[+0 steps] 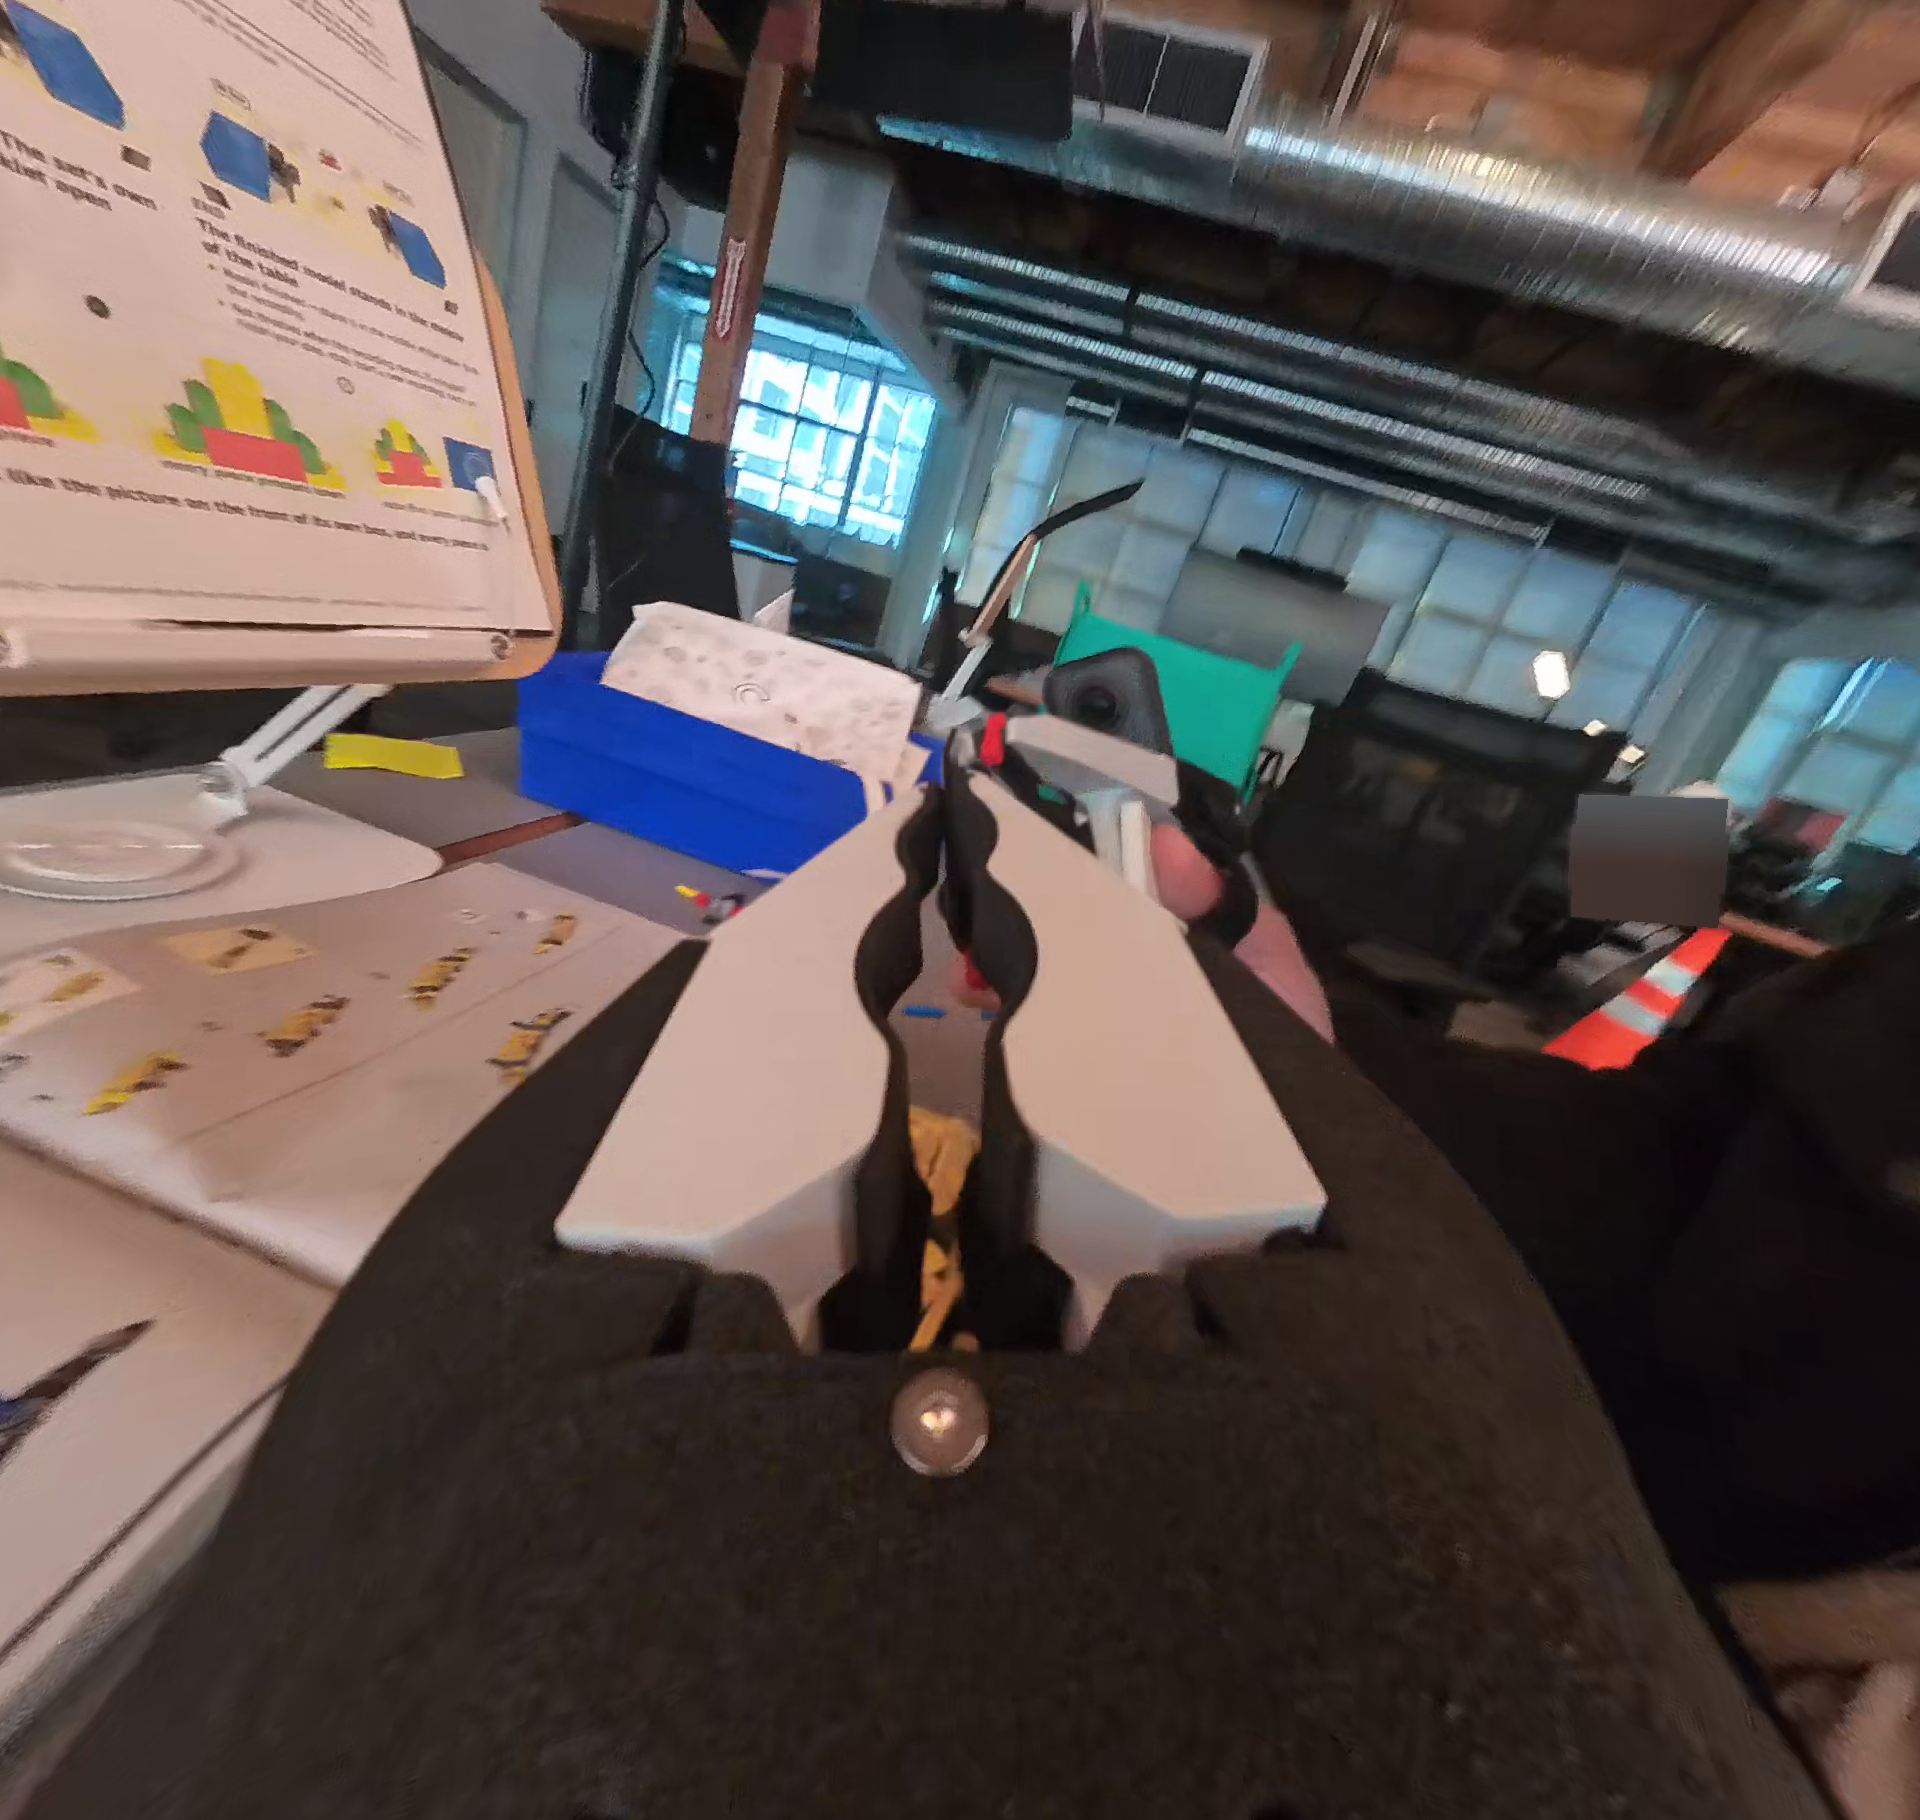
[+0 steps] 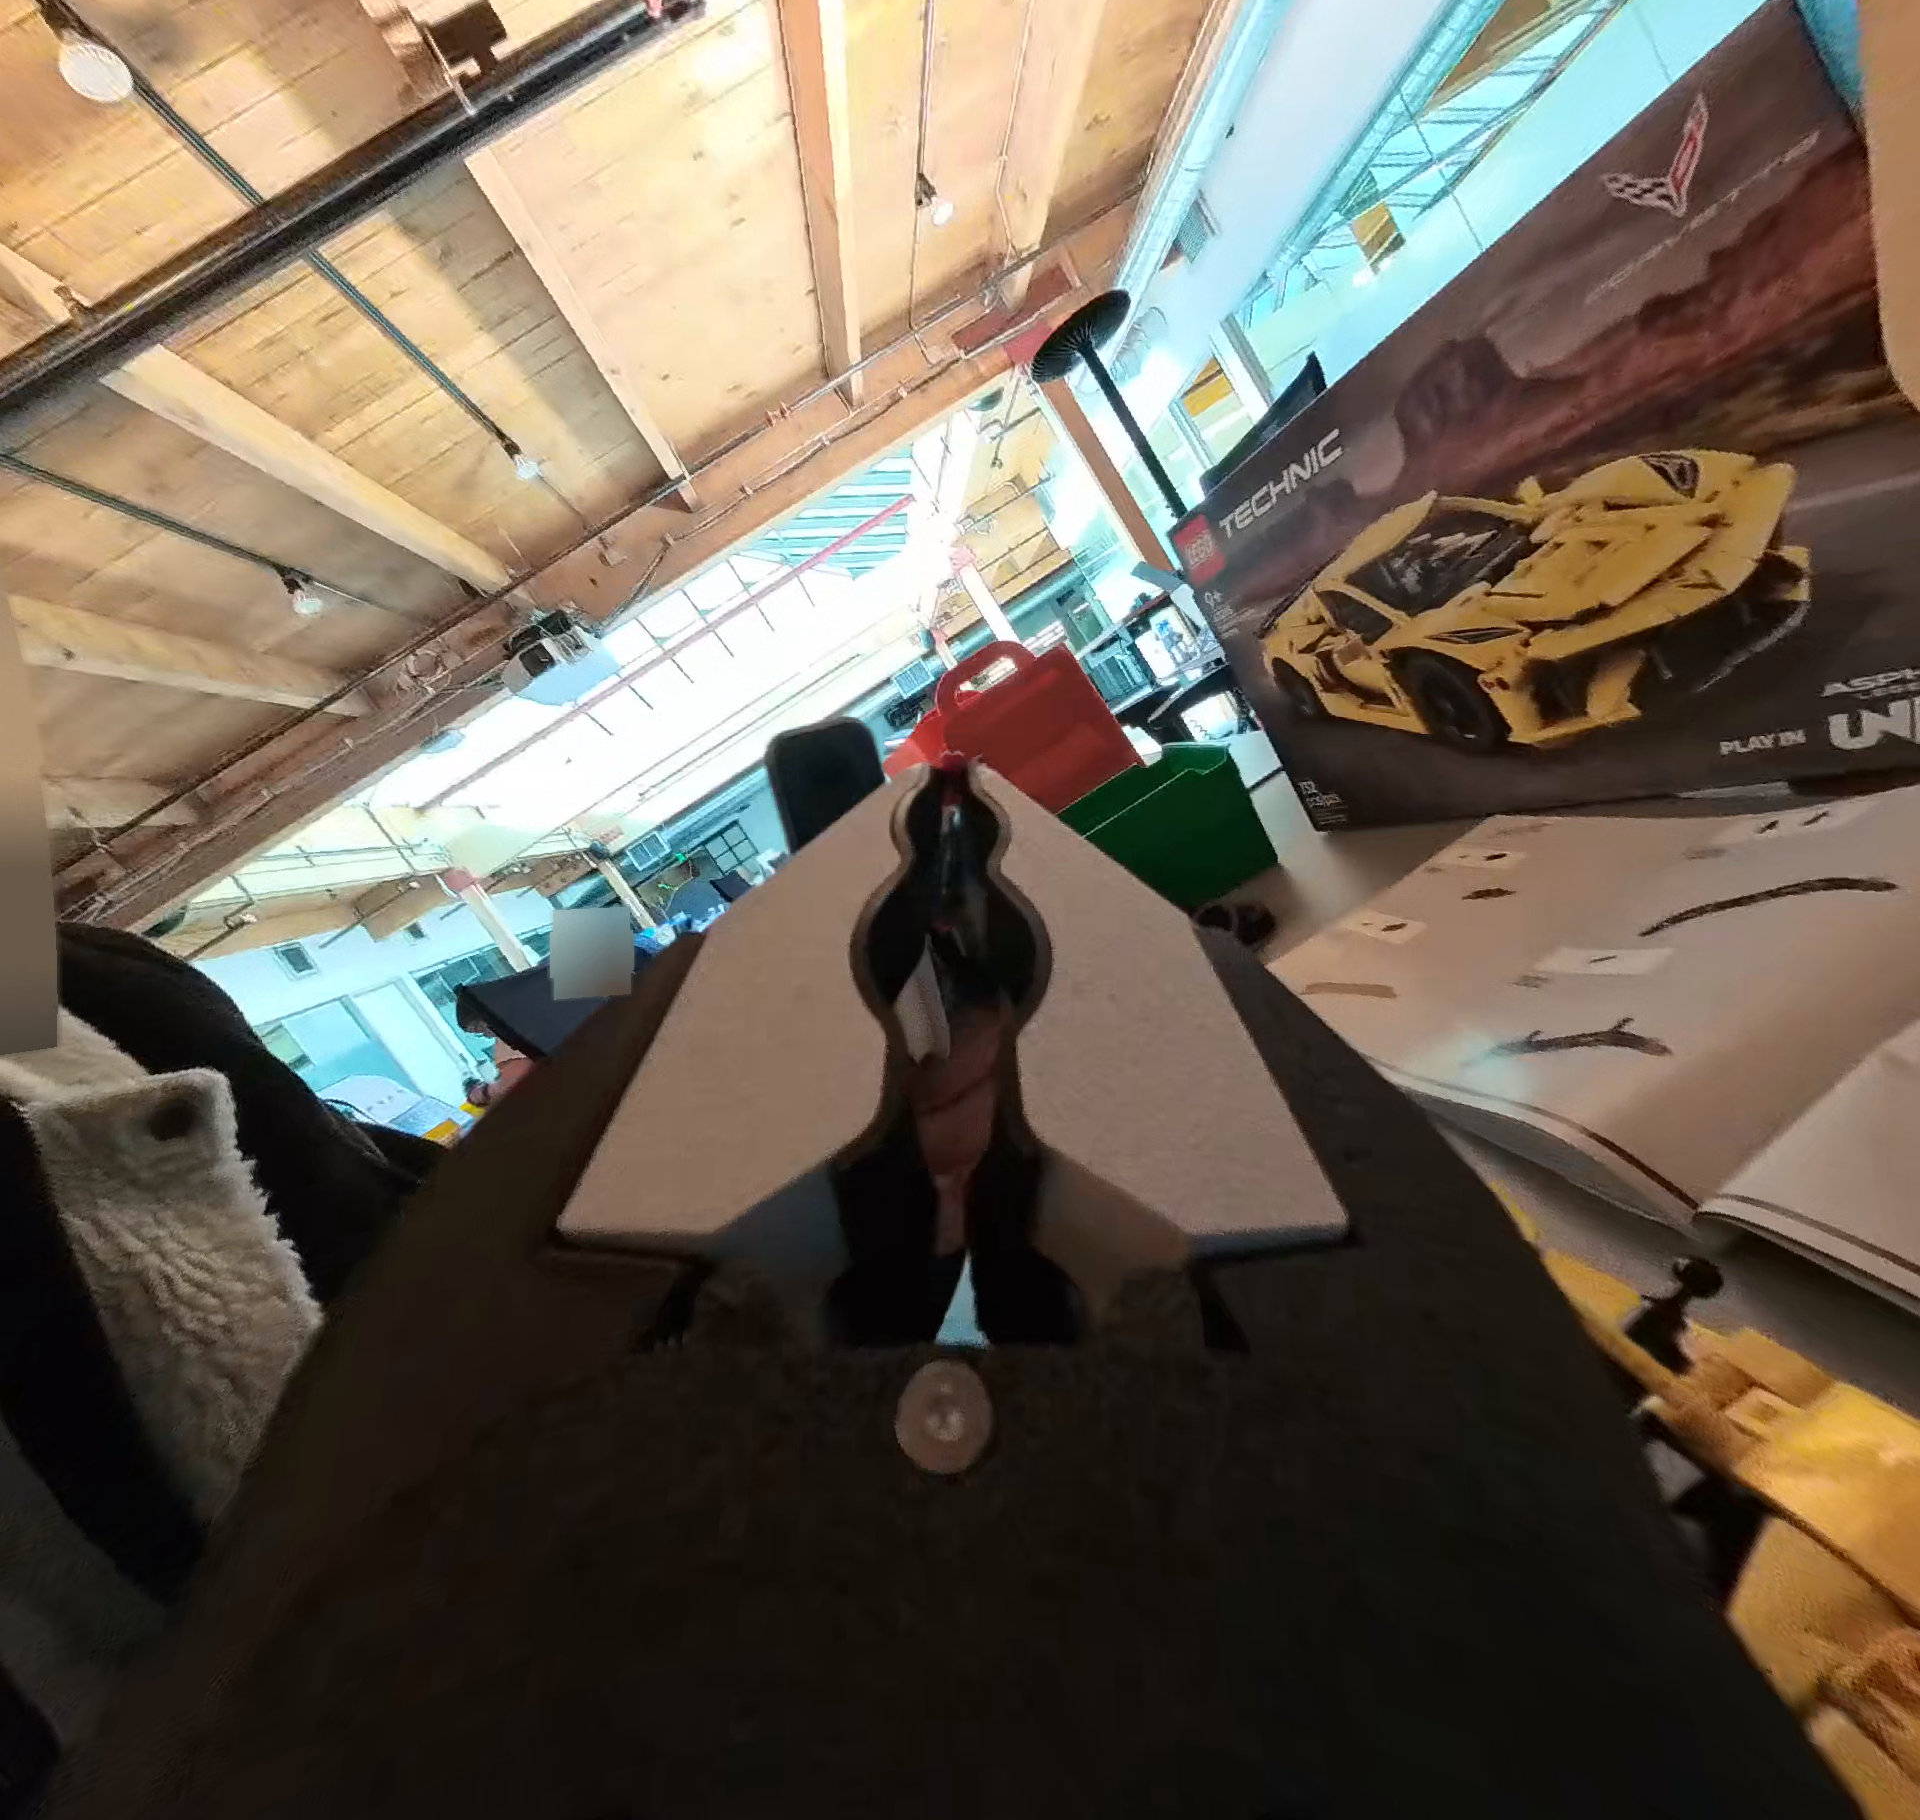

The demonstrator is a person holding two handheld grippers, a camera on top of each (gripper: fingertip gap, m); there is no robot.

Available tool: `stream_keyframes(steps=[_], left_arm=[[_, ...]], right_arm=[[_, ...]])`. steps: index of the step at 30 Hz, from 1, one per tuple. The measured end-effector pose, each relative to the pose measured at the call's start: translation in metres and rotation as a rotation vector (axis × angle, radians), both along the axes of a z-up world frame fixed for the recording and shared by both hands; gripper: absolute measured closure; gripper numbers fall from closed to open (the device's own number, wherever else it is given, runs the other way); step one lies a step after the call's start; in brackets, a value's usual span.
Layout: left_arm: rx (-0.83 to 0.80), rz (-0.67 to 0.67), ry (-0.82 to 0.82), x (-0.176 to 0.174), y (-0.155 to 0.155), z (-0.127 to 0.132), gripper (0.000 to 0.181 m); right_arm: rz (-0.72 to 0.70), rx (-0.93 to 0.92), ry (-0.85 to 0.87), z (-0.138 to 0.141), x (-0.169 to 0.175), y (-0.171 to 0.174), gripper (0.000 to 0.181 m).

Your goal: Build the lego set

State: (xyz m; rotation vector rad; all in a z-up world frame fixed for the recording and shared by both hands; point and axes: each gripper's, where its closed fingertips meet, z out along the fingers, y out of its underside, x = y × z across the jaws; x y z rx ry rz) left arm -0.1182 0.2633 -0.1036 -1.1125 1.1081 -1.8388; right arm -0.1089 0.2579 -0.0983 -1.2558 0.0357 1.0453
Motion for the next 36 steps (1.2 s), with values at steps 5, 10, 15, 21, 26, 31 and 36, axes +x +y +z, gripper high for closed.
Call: stream_keyframes(steps=[5,10,15,21,26,31,36], left_arm=[[-0.120,-0.045,-0.015,0.001,0.003,-0.001,0.181],[-0.090,-0.021,-0.015,-0.003,0.010,0.000,0.181],[0.024,0.034,0.025,-0.005,0.018,-0.004,0.181],[0.064,0.012,0.072,0.005,0.005,-0.016,0.180],[0.057,0.015,0.074,0.005,0.007,-0.017,0.181],[0.028,0.010,0.066,0.003,0.010,-0.014,0.181],[0.035,0.005,0.068,0.003,0.008,-0.015,0.181]], right_arm=[[-0.054,0.022,-0.020,0.002,0.002,0.000,0.178],[-0.071,-0.012,-0.106,-0.004,0.007,-0.005,0.179],[0.024,-0.289,-0.805,-0.084,0.027,-0.062,0.178],[0.040,-0.561,-1.080,-0.179,0.062,-0.144,0.177],[-0.019,-0.610,-1.078,-0.188,0.066,-0.154,0.177],[-0.029,-0.624,-1.083,-0.193,0.067,-0.155,0.177],[-0.033,-0.637,-1.104,-0.198,0.068,-0.156,0.177]])
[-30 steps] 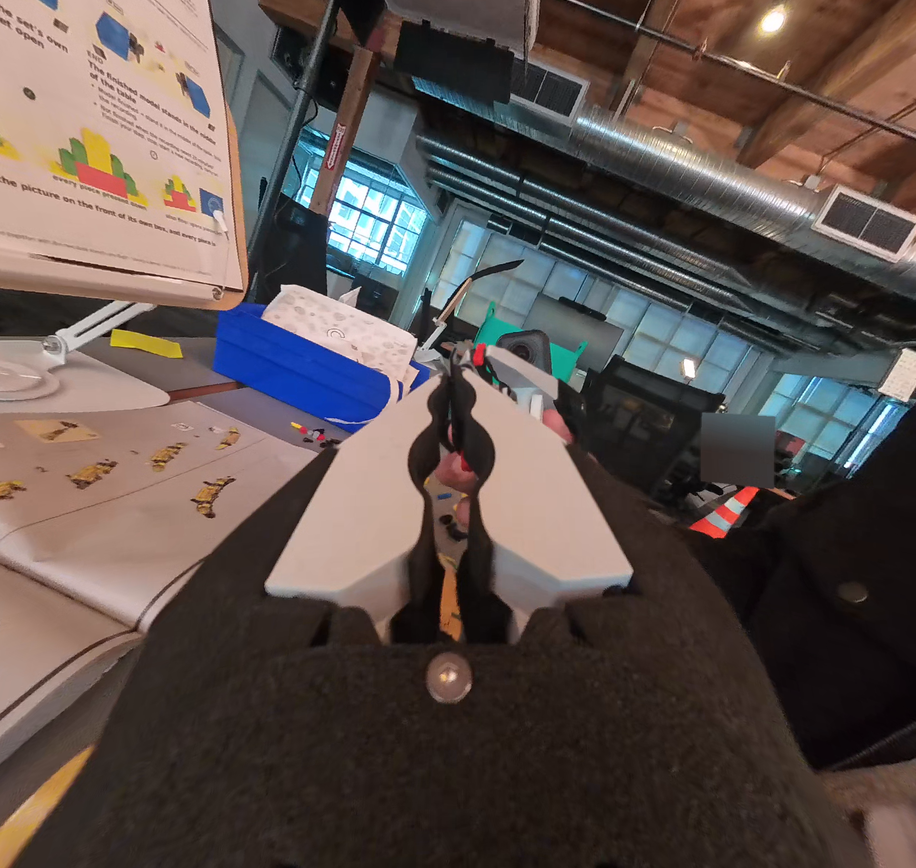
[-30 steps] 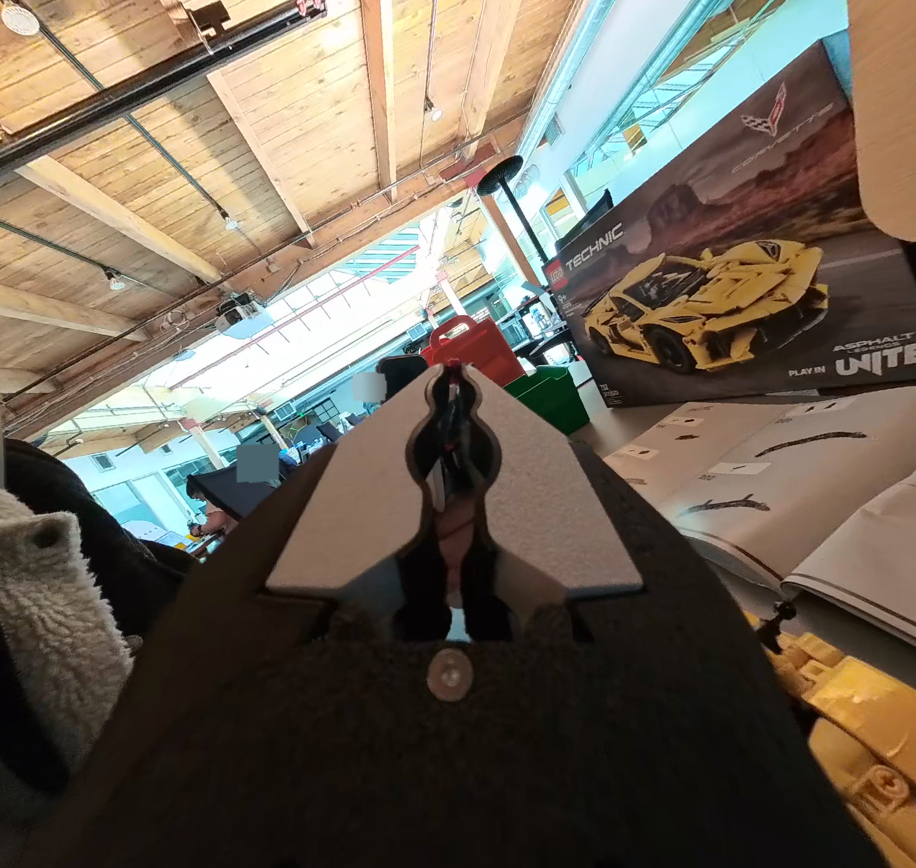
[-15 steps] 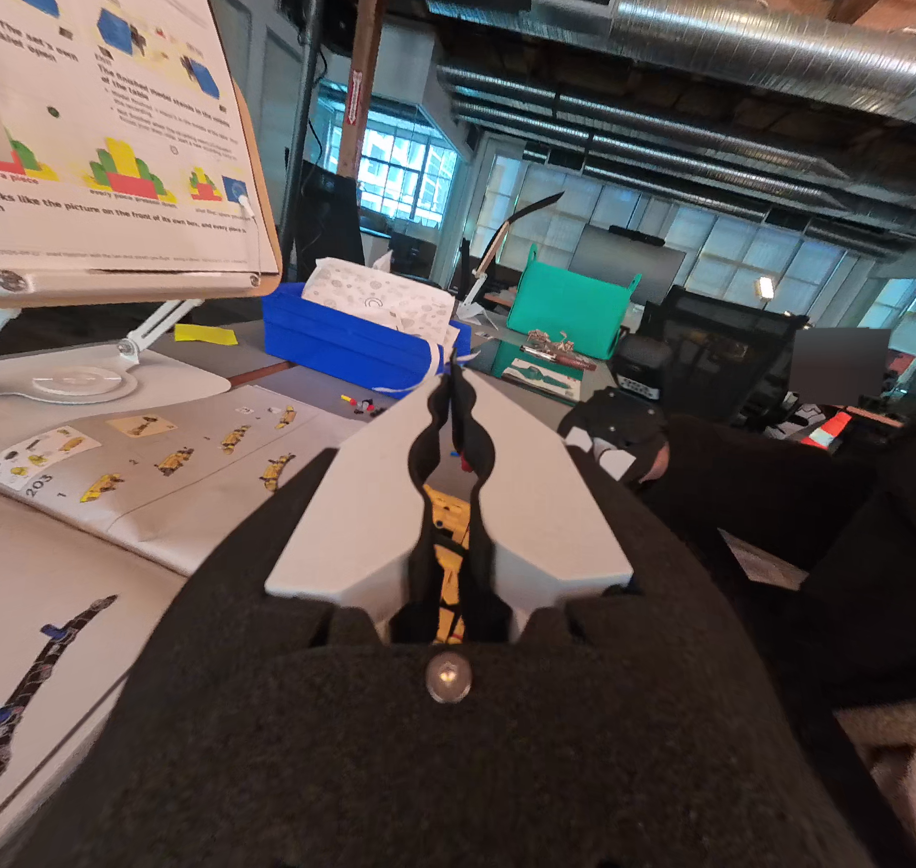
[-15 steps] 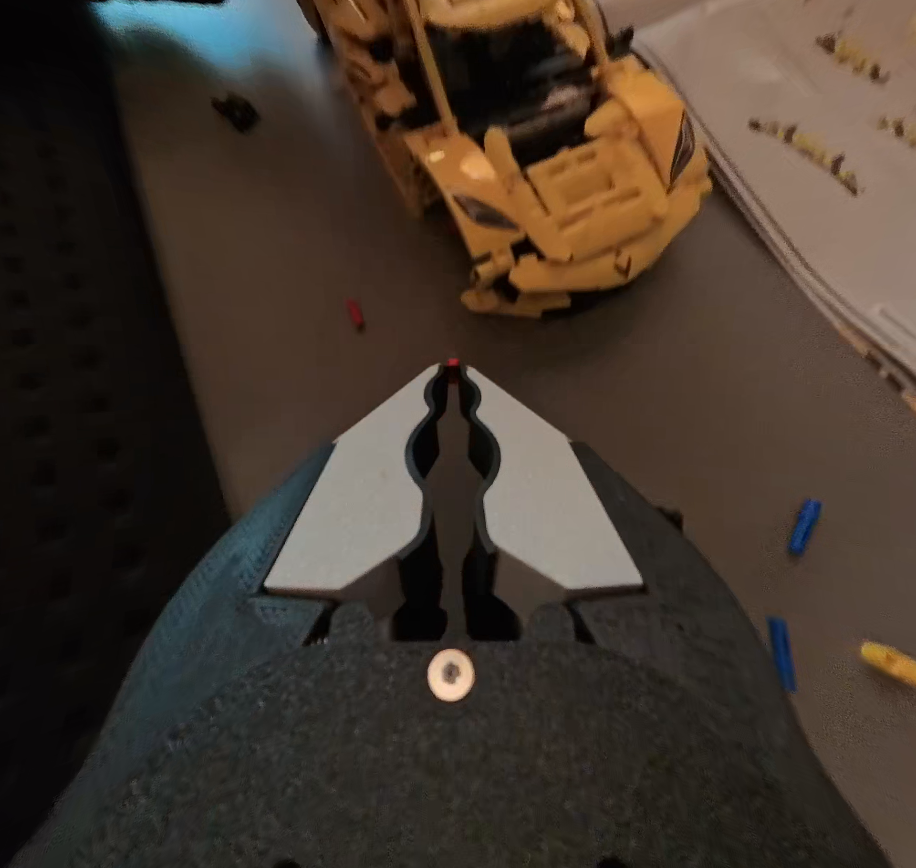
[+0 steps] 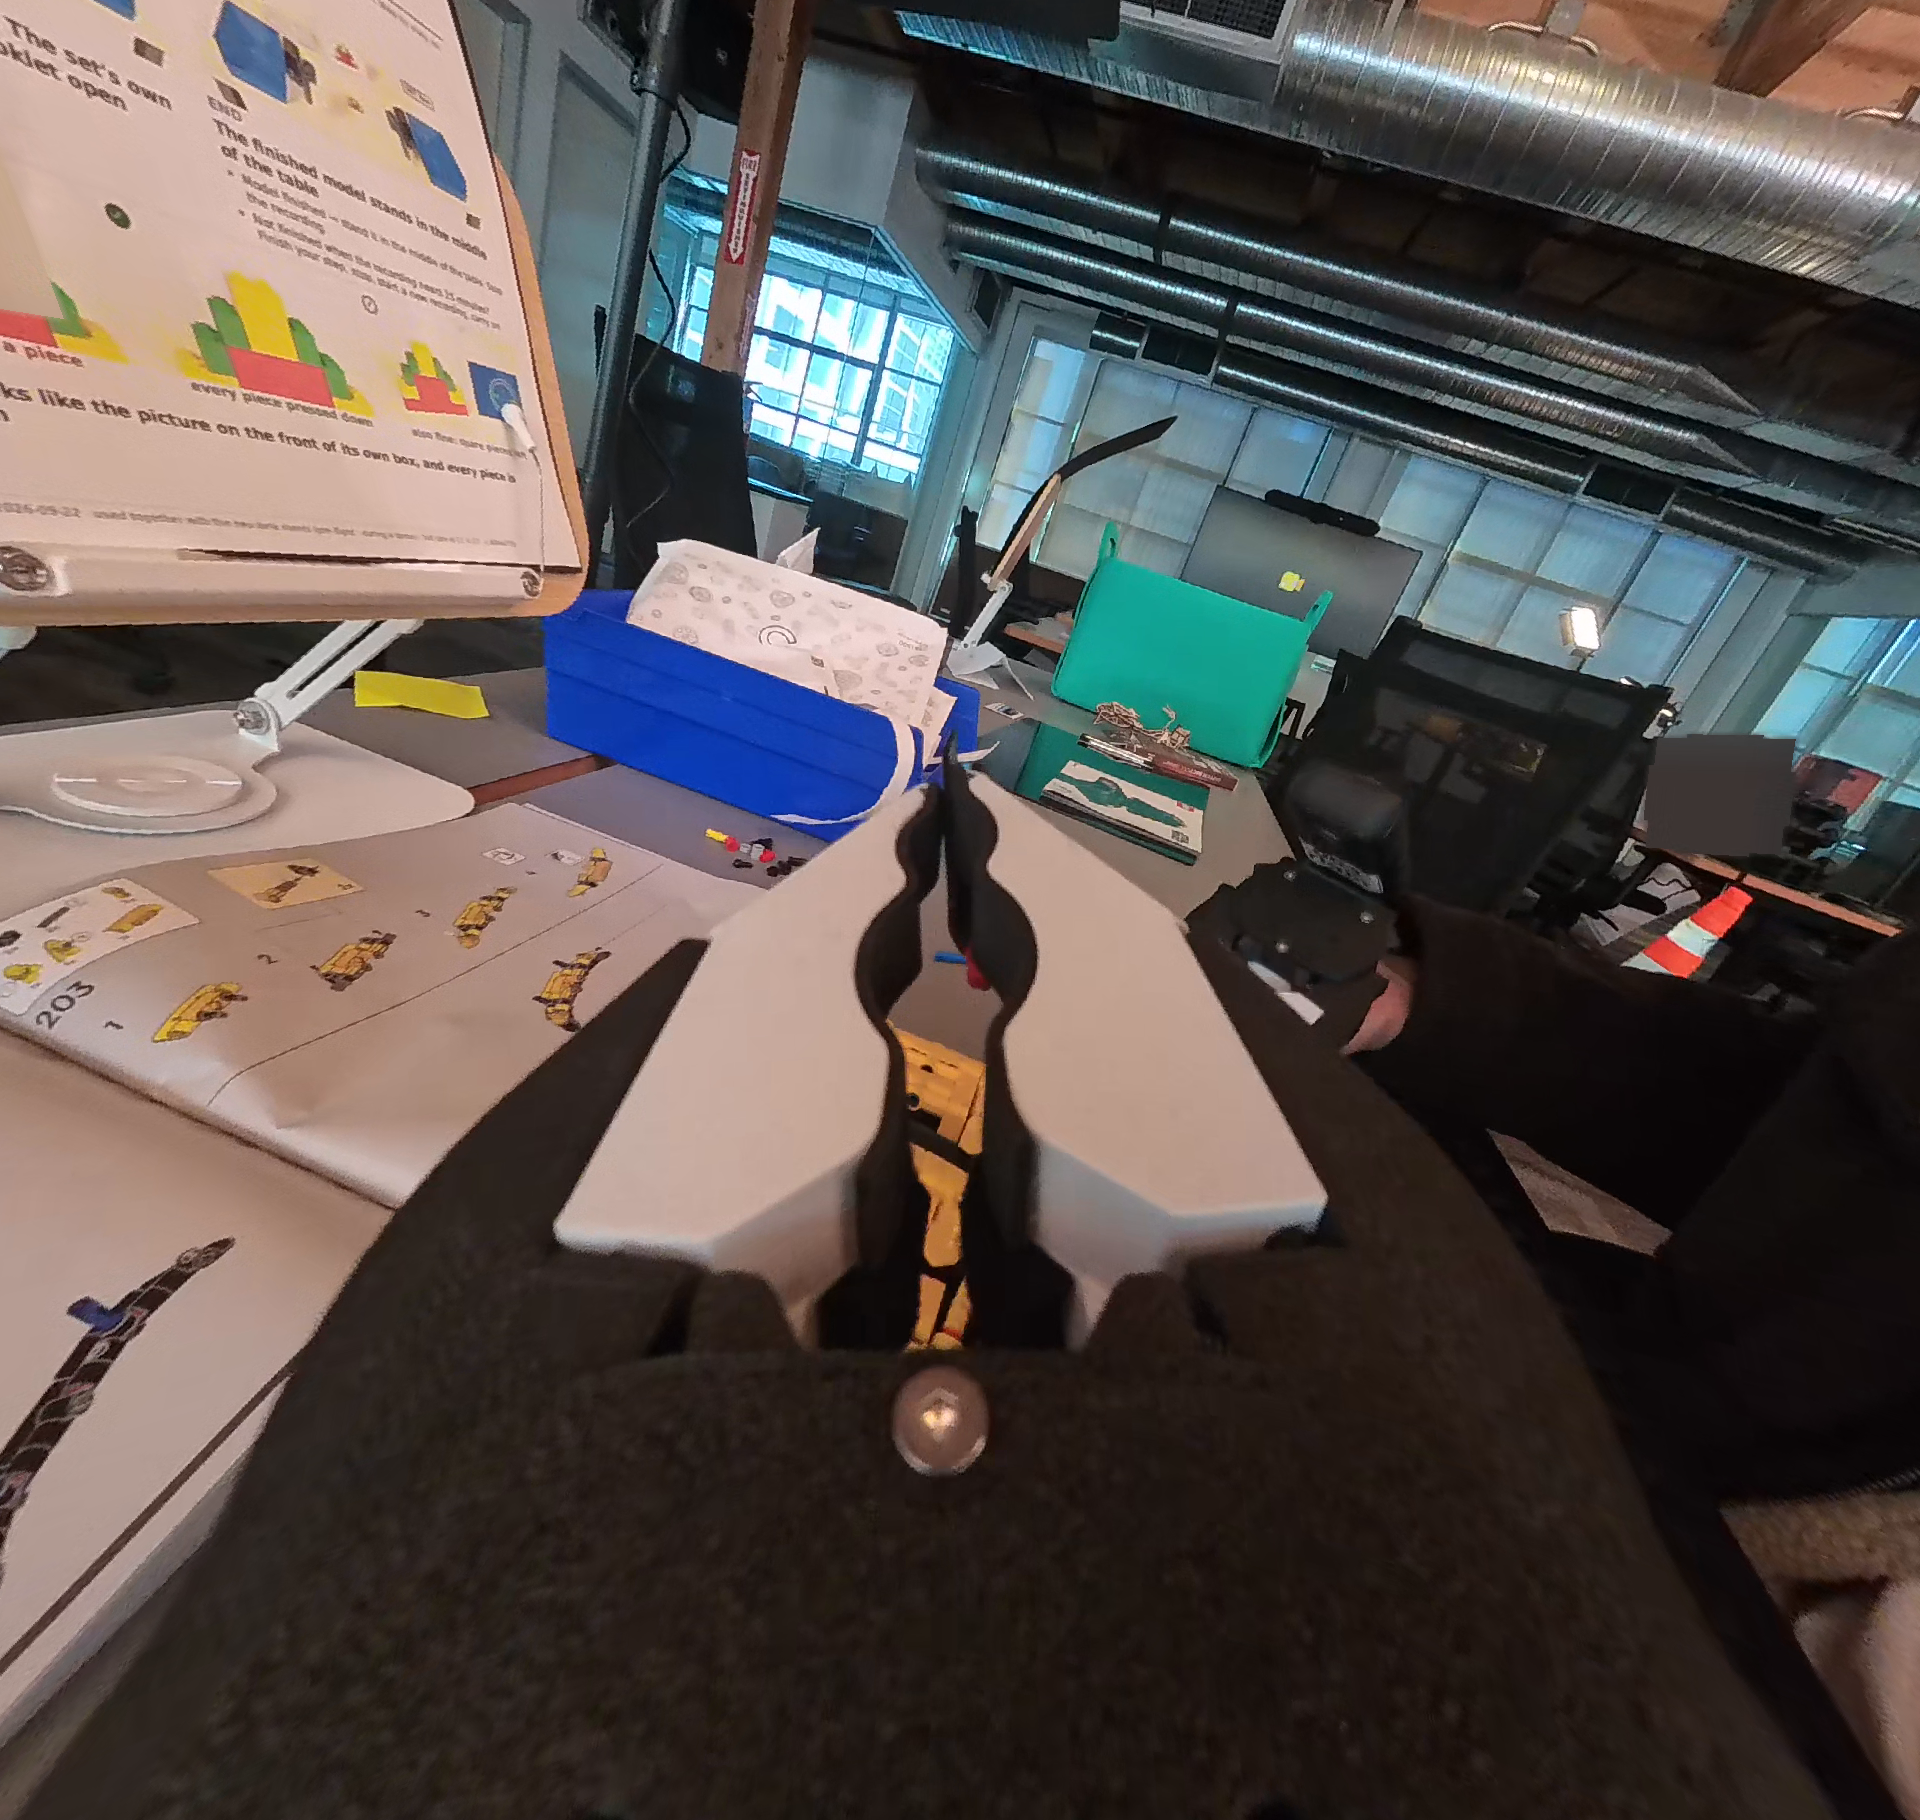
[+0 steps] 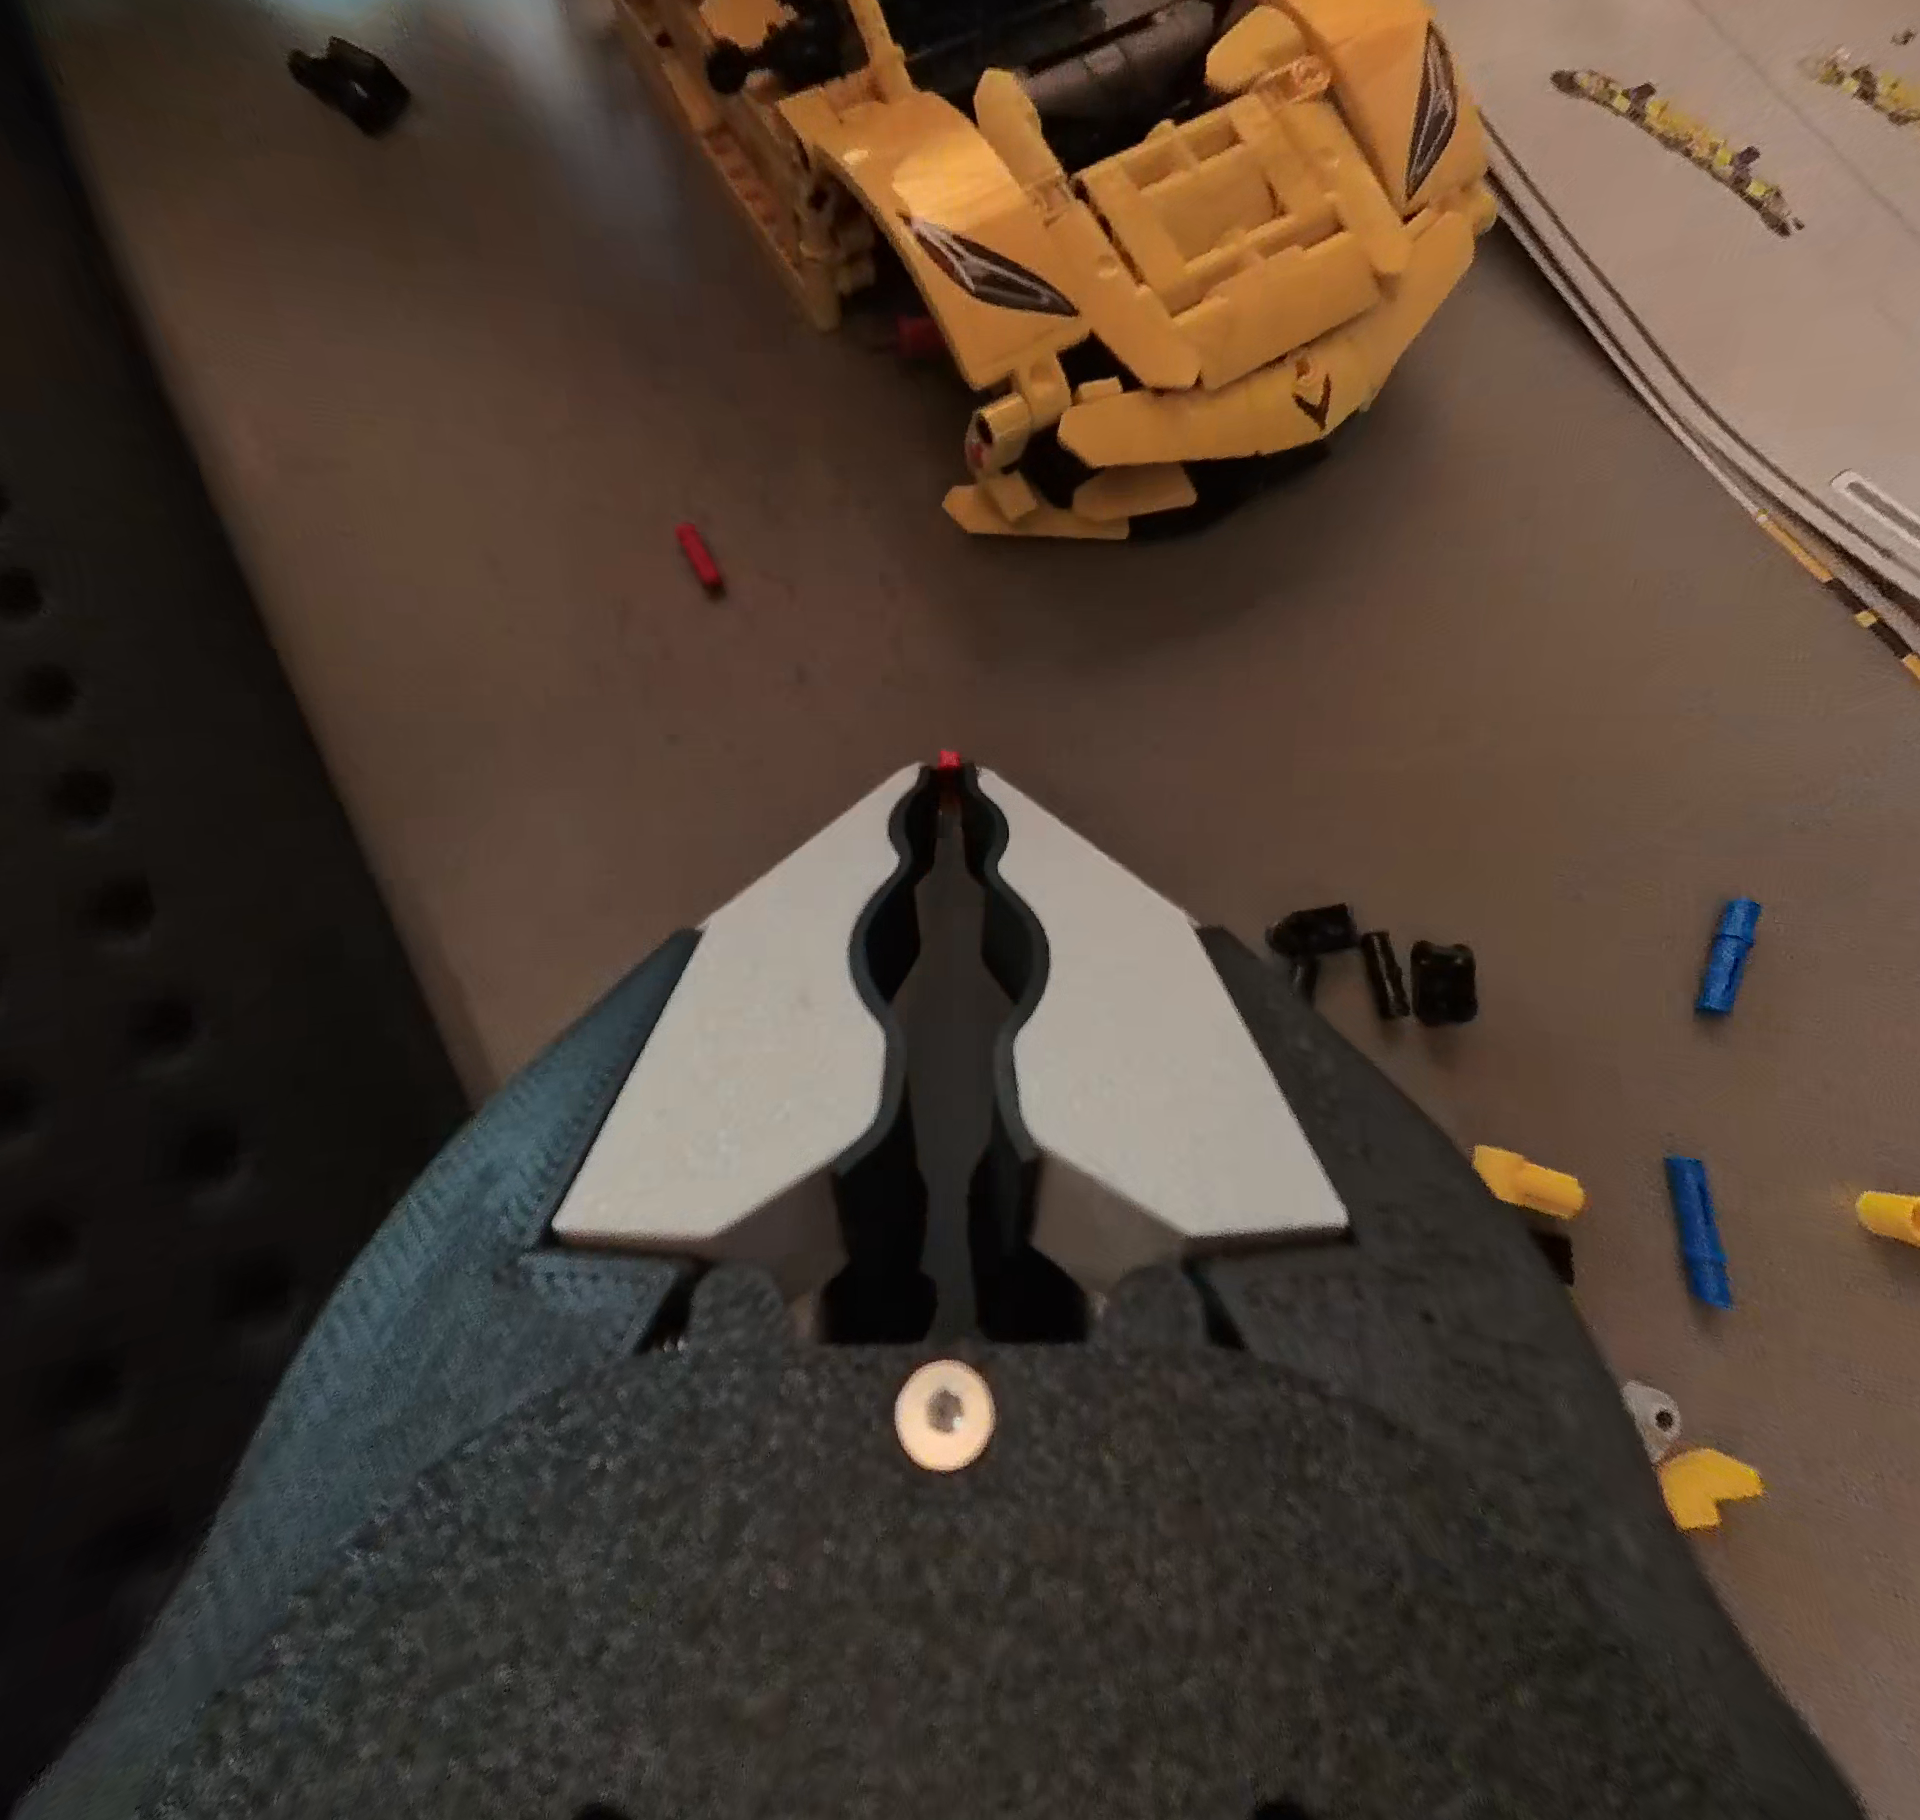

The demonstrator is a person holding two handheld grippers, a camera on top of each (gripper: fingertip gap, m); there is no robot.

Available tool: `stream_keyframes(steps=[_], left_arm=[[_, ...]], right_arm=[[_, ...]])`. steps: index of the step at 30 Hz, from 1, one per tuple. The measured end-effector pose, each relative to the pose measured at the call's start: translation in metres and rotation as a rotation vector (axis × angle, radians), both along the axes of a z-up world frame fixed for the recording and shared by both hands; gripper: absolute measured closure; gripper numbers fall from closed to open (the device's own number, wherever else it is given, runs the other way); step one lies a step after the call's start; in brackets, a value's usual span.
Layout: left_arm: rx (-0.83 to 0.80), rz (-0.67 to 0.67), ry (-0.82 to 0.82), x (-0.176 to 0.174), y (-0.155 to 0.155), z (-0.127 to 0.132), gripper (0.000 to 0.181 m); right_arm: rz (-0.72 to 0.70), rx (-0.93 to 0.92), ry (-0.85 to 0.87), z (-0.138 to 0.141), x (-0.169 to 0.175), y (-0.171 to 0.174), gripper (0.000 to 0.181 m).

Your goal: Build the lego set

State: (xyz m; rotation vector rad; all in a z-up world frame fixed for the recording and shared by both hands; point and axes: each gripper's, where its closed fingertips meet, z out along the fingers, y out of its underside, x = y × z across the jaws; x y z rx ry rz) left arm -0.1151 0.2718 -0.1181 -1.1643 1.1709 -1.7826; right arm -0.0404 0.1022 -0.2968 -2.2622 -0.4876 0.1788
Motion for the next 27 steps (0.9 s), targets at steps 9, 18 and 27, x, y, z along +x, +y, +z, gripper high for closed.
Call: stream_keyframes(steps=[9,18,27], left_arm=[[-0.003,-0.003,0.001,0.000,0.000,0.000,0.181],[-0.003,-0.006,0.005,0.000,-0.001,0.000,0.181],[-0.002,-0.009,0.006,0.000,-0.002,0.000,0.181]], right_arm=[[-0.011,-0.003,0.015,-0.001,0.001,-0.002,0.177],[-0.016,-0.017,0.001,-0.005,0.002,-0.004,0.177],[-0.008,-0.113,-0.067,-0.003,0.005,-0.014,0.177]])
